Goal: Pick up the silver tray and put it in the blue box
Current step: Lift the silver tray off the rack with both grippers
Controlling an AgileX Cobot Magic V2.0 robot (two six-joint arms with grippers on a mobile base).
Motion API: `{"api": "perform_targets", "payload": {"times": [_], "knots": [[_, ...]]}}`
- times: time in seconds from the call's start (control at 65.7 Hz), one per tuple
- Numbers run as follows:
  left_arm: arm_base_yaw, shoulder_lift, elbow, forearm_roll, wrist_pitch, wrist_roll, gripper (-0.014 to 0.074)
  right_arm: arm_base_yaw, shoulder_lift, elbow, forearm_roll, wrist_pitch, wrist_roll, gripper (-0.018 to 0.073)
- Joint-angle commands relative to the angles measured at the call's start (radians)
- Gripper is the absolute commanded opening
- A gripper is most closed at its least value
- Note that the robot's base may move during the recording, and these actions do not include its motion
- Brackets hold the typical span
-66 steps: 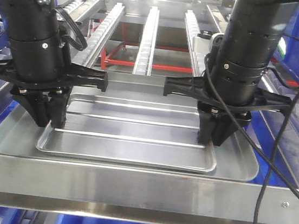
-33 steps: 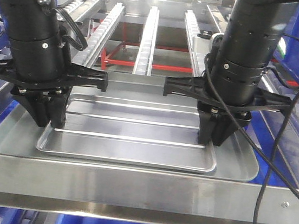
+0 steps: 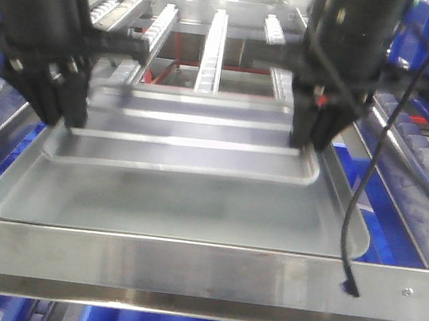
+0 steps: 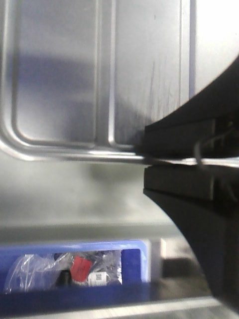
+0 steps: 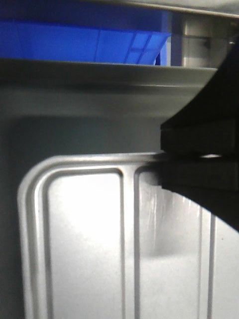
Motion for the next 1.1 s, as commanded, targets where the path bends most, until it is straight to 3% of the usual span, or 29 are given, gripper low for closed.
{"api": "perform_targets", "payload": {"times": [0.0,0.183,0.304,0.578,0.7,0.867,1.08], "knots": [[-0.006,-0.085,-0.029,-0.008,0.021,-0.009,-0.0007,0.025,-0.098,-0.008,-0.024,-0.017,0.019,0.0057],[-0.04,-0.18,0.064,0.018,0.012,-0.091,-0.0007,0.091,-0.188,0.096,-0.062,-0.036,0.105,0.0057],[-0.119,-0.26,0.166,0.08,0.012,-0.179,-0.0007,0.138,-0.251,0.166,-0.108,-0.036,0.164,0.0057],[-0.278,-0.396,0.289,0.091,0.041,-0.336,-0.0007,0.235,-0.404,0.325,-0.138,-0.028,0.274,0.0057],[-0.34,-0.431,0.321,0.148,0.07,-0.418,-0.0007,0.281,-0.463,0.384,-0.159,-0.023,0.332,0.0057],[-0.378,-0.435,0.323,0.164,0.085,-0.429,-0.0007,0.299,-0.495,0.404,-0.177,-0.017,0.352,0.0057],[-0.378,-0.435,0.323,0.164,0.085,-0.429,-0.0007,0.299,-0.494,0.404,-0.176,-0.017,0.352,0.0057]]}}
